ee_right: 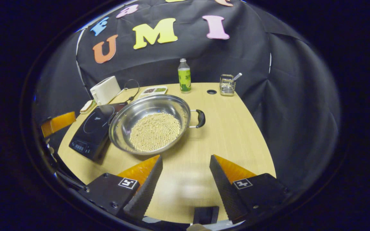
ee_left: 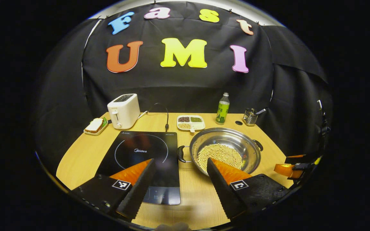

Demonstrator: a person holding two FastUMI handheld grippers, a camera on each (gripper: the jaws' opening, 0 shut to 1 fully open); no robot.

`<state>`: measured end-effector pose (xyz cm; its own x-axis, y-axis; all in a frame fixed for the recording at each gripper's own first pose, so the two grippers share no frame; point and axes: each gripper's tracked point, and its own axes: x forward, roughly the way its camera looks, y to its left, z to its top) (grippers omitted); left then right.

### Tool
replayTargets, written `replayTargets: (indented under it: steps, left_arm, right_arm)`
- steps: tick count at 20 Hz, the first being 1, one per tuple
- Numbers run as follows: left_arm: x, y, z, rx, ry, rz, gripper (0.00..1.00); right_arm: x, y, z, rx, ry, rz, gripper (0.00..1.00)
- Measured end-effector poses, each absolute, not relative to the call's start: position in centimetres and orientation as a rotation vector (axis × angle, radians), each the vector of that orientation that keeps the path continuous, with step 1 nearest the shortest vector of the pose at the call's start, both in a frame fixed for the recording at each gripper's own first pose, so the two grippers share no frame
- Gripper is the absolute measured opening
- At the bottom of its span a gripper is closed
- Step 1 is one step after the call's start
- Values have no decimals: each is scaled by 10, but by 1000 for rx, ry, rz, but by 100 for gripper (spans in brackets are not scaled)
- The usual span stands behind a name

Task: First push the handle of the pot to place it horizontally, then grasp the pot with both hands and set it on the induction cooktop.

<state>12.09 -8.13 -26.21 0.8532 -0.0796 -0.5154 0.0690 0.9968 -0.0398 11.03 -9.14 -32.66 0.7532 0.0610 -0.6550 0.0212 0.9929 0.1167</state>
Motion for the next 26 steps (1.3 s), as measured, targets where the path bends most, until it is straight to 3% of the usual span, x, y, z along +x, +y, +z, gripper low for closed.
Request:
replayTargets:
  steps: [8, 19, 21, 26]
  left_arm:
    - [195, -99, -342, 29, 707, -30, 96]
    - [231, -105, -383, 32, 802, -21, 100]
    - [232, -104, -384, 49, 809, -27, 98]
    - [234, -100, -387, 38, 852, -22, 95]
  right_arm:
    - [220, -114, -355, 97, 786, 84, 92]
    - [252, -107, -393, 71, 890, 150, 92]
    - [251, -104, -398, 75, 913, 158, 84]
    - [249, -101, -401, 75, 946, 153, 75]
